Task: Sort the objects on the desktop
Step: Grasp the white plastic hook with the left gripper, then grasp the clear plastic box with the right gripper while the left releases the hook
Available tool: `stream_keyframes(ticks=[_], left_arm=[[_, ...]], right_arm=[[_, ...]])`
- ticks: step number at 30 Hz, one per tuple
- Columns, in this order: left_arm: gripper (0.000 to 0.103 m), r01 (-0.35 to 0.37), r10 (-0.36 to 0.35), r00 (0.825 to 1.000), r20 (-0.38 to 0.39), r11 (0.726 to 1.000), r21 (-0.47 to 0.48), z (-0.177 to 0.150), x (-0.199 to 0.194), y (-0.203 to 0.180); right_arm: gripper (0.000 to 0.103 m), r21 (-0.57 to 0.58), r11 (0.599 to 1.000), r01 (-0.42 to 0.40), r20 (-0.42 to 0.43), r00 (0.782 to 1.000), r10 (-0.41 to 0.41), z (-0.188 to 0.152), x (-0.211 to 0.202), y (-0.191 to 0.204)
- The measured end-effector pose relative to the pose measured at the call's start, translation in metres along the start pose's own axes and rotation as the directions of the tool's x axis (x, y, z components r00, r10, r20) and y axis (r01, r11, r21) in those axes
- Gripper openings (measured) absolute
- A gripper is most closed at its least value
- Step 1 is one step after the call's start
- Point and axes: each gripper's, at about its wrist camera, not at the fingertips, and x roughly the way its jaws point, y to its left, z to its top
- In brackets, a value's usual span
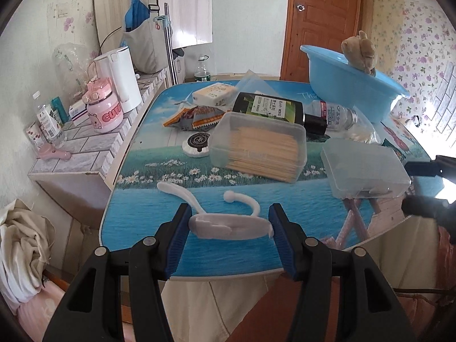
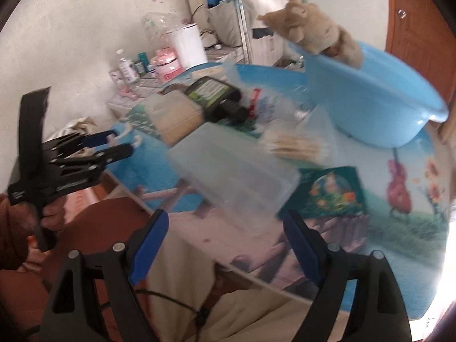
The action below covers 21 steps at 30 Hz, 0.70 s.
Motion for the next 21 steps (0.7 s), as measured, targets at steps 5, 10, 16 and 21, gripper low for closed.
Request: stream_keyframes(ticks=[5,10,16,21], left_arm=[[0.056,0.012,-0.012,1.0,-0.017,1.0,-0.006,-0.005,0.004,0.001],[0.056,0.018,-0.018,1.0,-0.013,1.0,-0.002,-0.004,0.006,0.001],[0.063,0.013,-0.013,1.0,-0.009,1.0,0.006,-0.002,0.009,-0.001],[0.063,0.014,-0.014,1.0,-0.007,1.0,0.008,-0.001,0.01,-0.003]], right_arm=[[0.084,-0.044,0.999,-0.004,-0.007,1.0,0.004,0.014,0.012,-0.013],[0.083,-0.152,0.988,-0.041,-0.055,0.998,0.033,0.024,0.028,-0.006],[0.074,-0.157,0.984,-0.087,-0.056,0.995,0.079,0.027,0.032,-0.003],[0.068,-0.115,0.987,-0.11,-0.045,0.993,0.105,0.022,0.021,-0.004]])
